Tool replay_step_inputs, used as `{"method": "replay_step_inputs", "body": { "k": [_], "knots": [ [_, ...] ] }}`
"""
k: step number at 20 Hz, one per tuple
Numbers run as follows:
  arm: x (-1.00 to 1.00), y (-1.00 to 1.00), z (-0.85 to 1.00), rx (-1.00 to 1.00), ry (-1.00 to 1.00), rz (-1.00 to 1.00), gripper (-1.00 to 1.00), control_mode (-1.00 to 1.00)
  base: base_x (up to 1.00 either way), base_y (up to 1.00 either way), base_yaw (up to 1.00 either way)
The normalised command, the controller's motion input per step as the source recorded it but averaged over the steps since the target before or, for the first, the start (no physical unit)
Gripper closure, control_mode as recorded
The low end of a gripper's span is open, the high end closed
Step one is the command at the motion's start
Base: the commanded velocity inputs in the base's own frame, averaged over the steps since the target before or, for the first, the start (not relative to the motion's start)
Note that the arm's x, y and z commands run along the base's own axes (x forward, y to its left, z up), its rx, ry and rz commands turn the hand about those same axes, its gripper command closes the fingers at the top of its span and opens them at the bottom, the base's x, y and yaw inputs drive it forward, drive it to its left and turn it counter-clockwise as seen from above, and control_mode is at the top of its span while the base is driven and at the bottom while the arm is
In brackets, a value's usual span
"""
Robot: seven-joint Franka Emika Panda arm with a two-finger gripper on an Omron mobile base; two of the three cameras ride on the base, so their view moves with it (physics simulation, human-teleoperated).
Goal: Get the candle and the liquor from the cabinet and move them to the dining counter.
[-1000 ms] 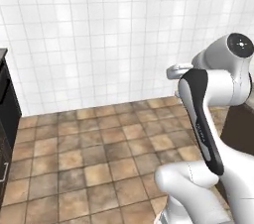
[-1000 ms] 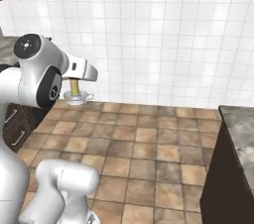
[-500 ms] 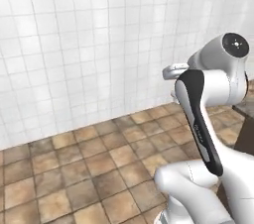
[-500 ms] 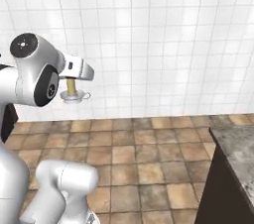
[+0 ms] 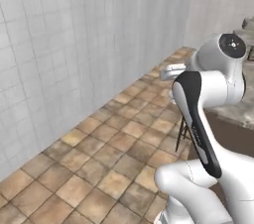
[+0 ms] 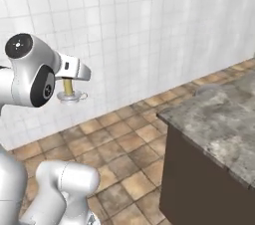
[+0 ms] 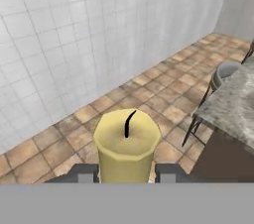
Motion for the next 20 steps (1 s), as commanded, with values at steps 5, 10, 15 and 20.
{"method": "replay_step_inputs", "body": {
  "k": [5, 10, 15, 20],
  "knots": [
    [0.0, 0.0, 0.0, 0.0, 0.0, 0.0, 1.0, 1.0, 0.54, 0.63, -0.79],
    [0.0, 0.0, 0.0, 0.0, 0.0, 0.0, 1.0, 1.0, 0.63, 0.73, -0.76],
    [0.0, 0.0, 0.0, 0.0, 0.0, 0.0, 1.0, 1.0, 0.56, 0.83, -0.73],
    [0.0, 0.0, 0.0, 0.0, 0.0, 0.0, 1.0, 1.0, 0.5, 0.9, -0.71]
  ]
}}
